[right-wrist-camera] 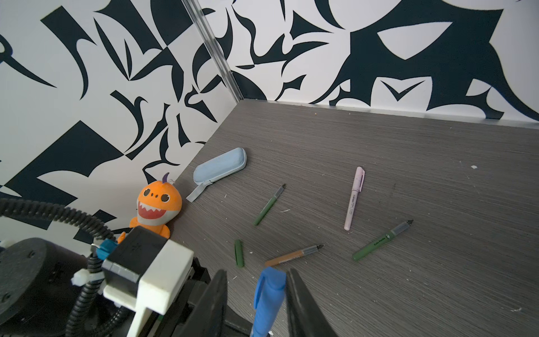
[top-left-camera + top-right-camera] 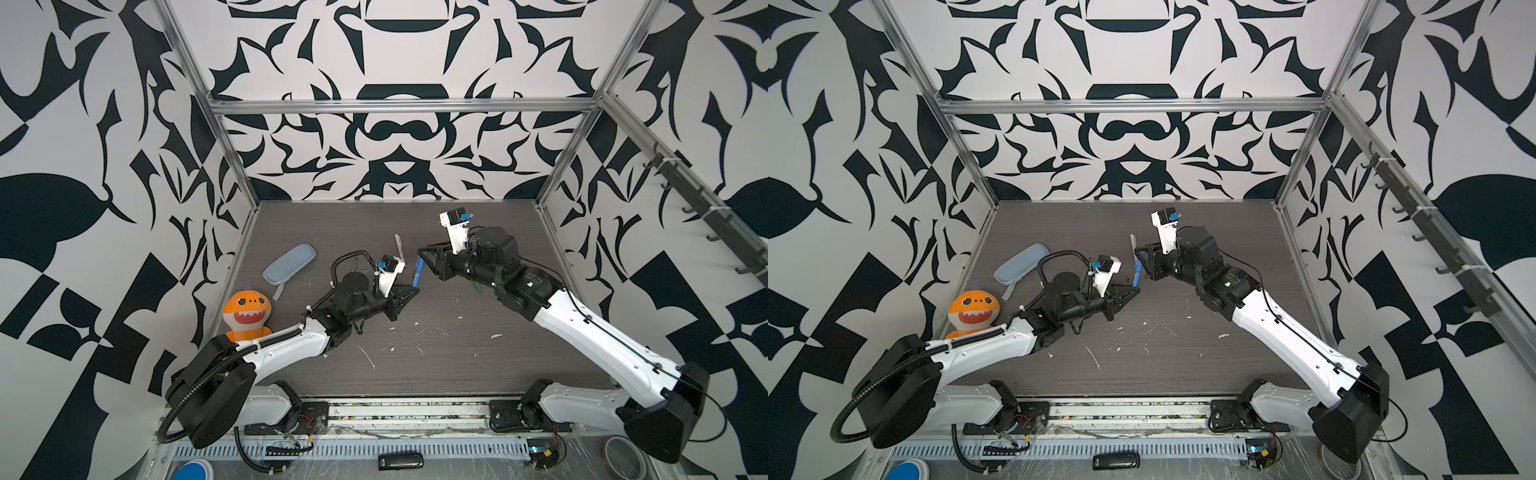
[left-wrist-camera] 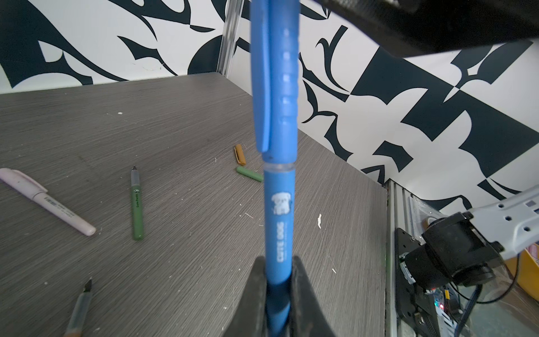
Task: Insert pens into pen caps
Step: Put on the pen cap to the pen.
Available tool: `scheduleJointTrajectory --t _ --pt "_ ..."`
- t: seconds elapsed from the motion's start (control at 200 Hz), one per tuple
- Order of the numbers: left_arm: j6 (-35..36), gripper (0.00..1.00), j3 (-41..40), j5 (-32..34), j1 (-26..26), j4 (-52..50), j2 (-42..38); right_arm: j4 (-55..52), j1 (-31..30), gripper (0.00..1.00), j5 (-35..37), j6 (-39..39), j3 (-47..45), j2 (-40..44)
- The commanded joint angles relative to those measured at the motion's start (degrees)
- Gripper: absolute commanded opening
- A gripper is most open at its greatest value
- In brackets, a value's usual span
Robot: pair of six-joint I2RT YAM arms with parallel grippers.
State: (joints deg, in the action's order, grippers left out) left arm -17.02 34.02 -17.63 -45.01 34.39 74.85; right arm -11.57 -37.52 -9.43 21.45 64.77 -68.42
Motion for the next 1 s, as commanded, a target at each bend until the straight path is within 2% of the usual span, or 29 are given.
scheduleJointTrajectory --t 0.0,0.19,0.445,0.63,0.82,0.995 --pt "0.4 0.10 1.6 -2.0 -0.1 0.9 -1.4 1.2 1.1 0.37 -0.6 0.3 2.1 -0.1" --pt "0.3 0.10 1.7 -2.1 -0.1 1.0 -1.4 1.2 1.7 0.34 -2.9 1.1 2.6 -1.7" --pt "-1.1 0.08 2.3 -1.1 -0.1 2.3 -1.4 3.6 1.7 0.17 -8.8 3.3 0.2 -1.8" --pt "-3.7 0.03 3.3 -0.5 -0.1 4.8 -1.4 5.3 1.7 0.07 -8.9 4.3 -2.9 -0.7" --pt "-7.4 0.00 3.9 2.0 -0.1 9.1 -1.4 8.3 1.6 0.05 -9.5 4.7 -6.8 0.0" --pt "-7.3 0.00 7.3 4.9 0.1 8.3 -1.4 11.5 1.6 0.04 -9.5 6.0 -11.4 1.2"
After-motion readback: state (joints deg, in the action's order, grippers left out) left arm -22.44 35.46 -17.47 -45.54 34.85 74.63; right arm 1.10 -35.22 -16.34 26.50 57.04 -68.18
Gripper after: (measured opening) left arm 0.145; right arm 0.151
